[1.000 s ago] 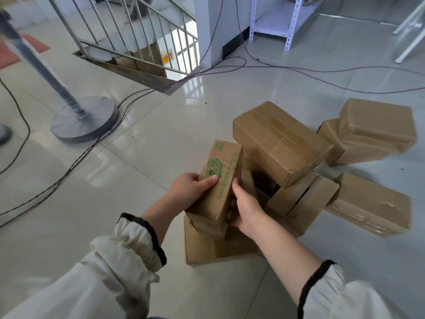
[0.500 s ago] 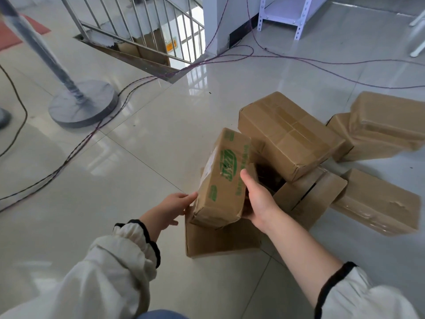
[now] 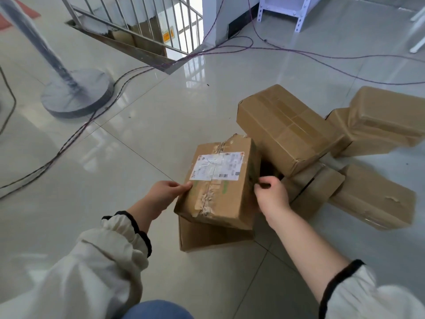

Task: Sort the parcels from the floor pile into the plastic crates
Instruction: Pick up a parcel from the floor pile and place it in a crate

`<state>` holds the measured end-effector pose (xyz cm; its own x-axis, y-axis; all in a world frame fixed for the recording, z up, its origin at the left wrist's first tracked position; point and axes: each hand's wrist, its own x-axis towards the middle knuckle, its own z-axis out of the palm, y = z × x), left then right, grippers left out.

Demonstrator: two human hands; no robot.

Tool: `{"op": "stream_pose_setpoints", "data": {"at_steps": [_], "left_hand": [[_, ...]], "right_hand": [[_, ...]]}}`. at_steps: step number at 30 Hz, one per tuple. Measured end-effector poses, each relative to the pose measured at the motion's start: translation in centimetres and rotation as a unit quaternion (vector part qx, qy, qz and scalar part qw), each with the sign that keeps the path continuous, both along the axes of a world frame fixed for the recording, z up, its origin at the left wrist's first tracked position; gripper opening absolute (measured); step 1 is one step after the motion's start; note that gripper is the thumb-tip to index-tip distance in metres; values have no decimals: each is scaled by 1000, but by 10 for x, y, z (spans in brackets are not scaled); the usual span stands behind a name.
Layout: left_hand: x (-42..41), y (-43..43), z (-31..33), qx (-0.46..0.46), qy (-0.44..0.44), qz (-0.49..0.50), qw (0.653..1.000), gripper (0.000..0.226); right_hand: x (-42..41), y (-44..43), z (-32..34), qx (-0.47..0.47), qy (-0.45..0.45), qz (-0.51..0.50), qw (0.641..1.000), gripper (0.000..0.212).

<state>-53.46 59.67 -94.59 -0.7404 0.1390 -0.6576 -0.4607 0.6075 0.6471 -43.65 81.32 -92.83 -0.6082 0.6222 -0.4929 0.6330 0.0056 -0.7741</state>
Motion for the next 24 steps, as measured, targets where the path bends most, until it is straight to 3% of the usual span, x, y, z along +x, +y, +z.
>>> {"op": "stream_pose_setpoints", "data": {"at_steps": [5,10,14,18,21,24], "left_hand": [[4,-10,1,-12,-20,-41,999,44],[4,-4,4,-19,-39,-65,997,44],[-20,2,12,20,-33,-43,998,59],[-66,39,27,-10,44,-115,992,56],[-82,62,25,-21,52,-154,986,48],[-79,65,19,-61,71,-183,979,37]], "right_hand": [[-2,-7,-34,-101,-111,58,987,32],[0,-1,-52,-176,-135,14,975,31],[20,6,-32,-250,-195,-31,948,25],[44,13,-5,-317,-297,21,900,65],[51,7,2,-427,-253,-3,868,73],[47,6,9,-441,-185,-51,877,67]]}}
